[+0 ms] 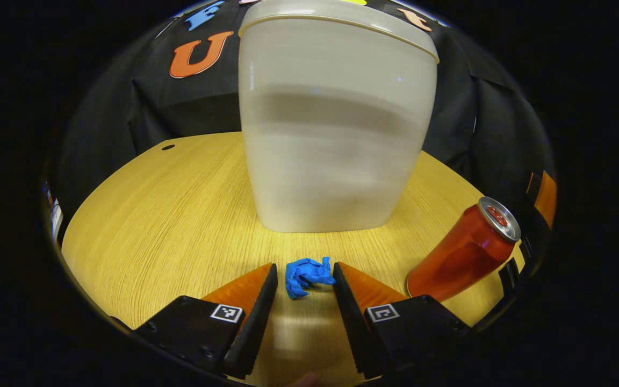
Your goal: Press the lid of the desktop garbage bin to open it, pick up the crumpled paper on the desktop and throw it into the bin, then pick up the pop can on the desktop and drop it into the bin, and finally close the garbage bin lid.
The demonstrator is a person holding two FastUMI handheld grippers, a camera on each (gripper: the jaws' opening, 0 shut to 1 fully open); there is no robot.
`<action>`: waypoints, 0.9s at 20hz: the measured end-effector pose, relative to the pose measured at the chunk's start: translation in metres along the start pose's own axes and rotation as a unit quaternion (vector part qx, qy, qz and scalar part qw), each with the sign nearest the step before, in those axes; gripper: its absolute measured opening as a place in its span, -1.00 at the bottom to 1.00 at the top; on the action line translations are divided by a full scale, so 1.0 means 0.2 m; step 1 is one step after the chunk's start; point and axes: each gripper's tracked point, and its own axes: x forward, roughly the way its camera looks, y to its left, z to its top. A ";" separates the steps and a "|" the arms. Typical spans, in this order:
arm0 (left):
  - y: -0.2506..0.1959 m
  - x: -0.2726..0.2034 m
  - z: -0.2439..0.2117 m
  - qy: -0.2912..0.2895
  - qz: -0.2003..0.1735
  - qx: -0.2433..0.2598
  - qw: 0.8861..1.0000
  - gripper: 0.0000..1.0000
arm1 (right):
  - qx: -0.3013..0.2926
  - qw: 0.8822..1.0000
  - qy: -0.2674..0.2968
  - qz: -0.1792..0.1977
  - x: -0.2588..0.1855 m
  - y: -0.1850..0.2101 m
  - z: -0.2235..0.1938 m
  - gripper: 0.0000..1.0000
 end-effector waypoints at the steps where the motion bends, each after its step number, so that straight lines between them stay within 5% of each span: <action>1: 0.02 0.00 0.01 0.001 0.003 0.004 1.000 0.27 | 0.002 1.000 0.004 0.003 0.00 0.01 -0.01 0.94; 2: 0.04 0.00 0.00 0.001 0.006 0.008 1.000 0.34 | 0.001 1.000 0.006 0.005 0.00 0.03 -0.03 0.94; 3: 0.06 0.00 0.01 0.001 0.009 0.012 1.000 0.04 | -0.001 1.000 0.006 0.008 0.00 0.04 -0.03 0.94; 5: 0.10 -0.01 0.04 0.002 0.013 -0.001 1.000 -0.20 | -0.005 1.000 0.007 0.012 -0.01 0.06 -0.04 0.94; 9: 0.11 -0.04 0.13 -0.004 -0.006 -0.025 1.000 -0.46 | -0.022 1.000 0.017 0.006 0.00 0.09 -0.08 0.92; 18: 0.22 -0.34 0.67 -0.145 0.026 0.025 0.989 -0.48 | -0.020 0.998 0.047 -0.020 0.07 0.10 -0.19 0.92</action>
